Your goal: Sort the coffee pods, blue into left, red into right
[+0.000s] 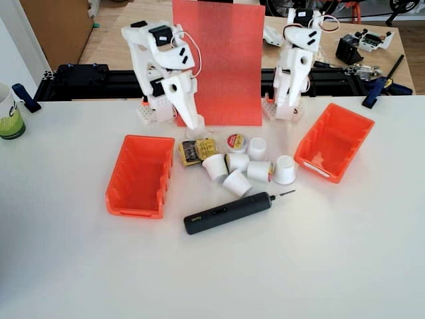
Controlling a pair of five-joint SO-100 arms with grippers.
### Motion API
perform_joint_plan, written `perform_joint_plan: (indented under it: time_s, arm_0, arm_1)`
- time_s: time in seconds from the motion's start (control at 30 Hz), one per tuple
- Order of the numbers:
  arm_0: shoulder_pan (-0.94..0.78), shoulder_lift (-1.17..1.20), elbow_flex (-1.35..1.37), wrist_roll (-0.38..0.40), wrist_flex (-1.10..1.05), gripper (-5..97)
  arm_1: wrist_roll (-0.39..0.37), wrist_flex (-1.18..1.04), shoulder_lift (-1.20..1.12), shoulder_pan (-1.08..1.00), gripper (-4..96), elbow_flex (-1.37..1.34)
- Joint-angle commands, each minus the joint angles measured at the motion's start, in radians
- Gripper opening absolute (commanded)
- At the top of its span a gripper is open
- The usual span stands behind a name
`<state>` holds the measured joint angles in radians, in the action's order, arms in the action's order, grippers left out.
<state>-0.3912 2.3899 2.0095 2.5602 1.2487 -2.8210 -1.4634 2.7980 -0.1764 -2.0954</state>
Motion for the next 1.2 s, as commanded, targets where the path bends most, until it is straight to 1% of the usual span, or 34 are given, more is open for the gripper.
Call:
perform_joint_plan:
  time_s: [0.0,0.13,0.17,0.2,0.27,0.3,0.37,0.47,0.5,0.57,0.6,0.63,0.67,0.73,0.8,0.87,0.93,1.0,1.13,1.17]
  arm_0:
    - [0.086,-0.041,-0.044,0.133,0.031,4]
    - [0.133,-0.126,-0.046,0.193,0.026,3]
    - [0.147,-0.137,-0.04,0.23,0.029,2]
    - [0.169,-0.129,-0.02,0.288,0.031,2]
    - [0.212,-0.089,0.028,0.368,0.037,1]
    - [0.221,-0.069,0.043,0.373,0.041,1]
    - [0.218,-0.054,0.043,0.371,0.091,1]
    - [0.196,0.014,0.043,0.371,0.202,1]
    - [0.186,0.029,0.032,0.364,0.245,1]
    - [0.179,0.044,0.023,0.364,0.327,2]
    - [0.179,0.048,0.031,0.371,0.348,2]
    - [0.175,0.048,0.032,0.368,0.364,4]
    - [0.169,0.043,0.034,0.364,0.373,6]
    - [0.16,0.038,0.037,0.362,0.388,11]
    - [0.158,0.035,0.043,0.359,0.4,17]
    - [0.158,0.043,0.058,0.348,0.405,21]
    - [0.158,0.051,0.061,0.341,0.405,22]
    - [0.153,0.055,0.061,0.316,0.405,24]
    - [0.15,0.101,0.097,0.288,0.388,25]
    - [0.15,0.112,0.107,0.288,0.387,25]
  arm_1:
    - [-0.023,0.054,-0.129,0.006,32.4,0.058]
    - [-0.031,0.12,-0.299,0.0,37.5,0.097]
    - [-0.038,0.118,-0.344,-0.002,38.1,0.12]
    - [-0.037,0.106,-0.388,-0.006,38.2,0.156]
    - [-0.054,-0.023,-0.509,-0.015,38.2,0.299]
    - [-0.044,-0.107,-0.577,-0.029,38.6,0.396]
    - [0.023,-0.239,-0.672,-0.091,39.1,0.525]
    - [0.189,-0.281,-0.719,-0.242,40.0,0.532]
    - [0.233,-0.258,-0.733,-0.288,40.3,0.509]
    - [0.353,-0.129,-0.744,-0.374,41.0,0.4]
    - [0.397,-0.034,-0.744,-0.407,41.2,0.325]
    - [0.425,0.054,-0.744,-0.428,41.4,0.256]
    - [0.44,0.123,-0.744,-0.442,41.4,0.196]
    - [0.423,0.202,-0.744,-0.446,41.3,0.11]
    - [0.443,0.308,-0.744,-0.459,41.2,0.052]
    - [0.434,0.391,-0.744,-0.456,41.2,-0.003]
    - [0.416,0.419,-0.749,-0.442,41.2,-0.028]
    - [0.416,0.423,-0.755,-0.436,41.4,-0.034]
    - [0.439,0.476,-0.762,-0.436,41.5,-0.077]
    - [0.46,0.491,-0.764,-0.436,41.5,-0.091]
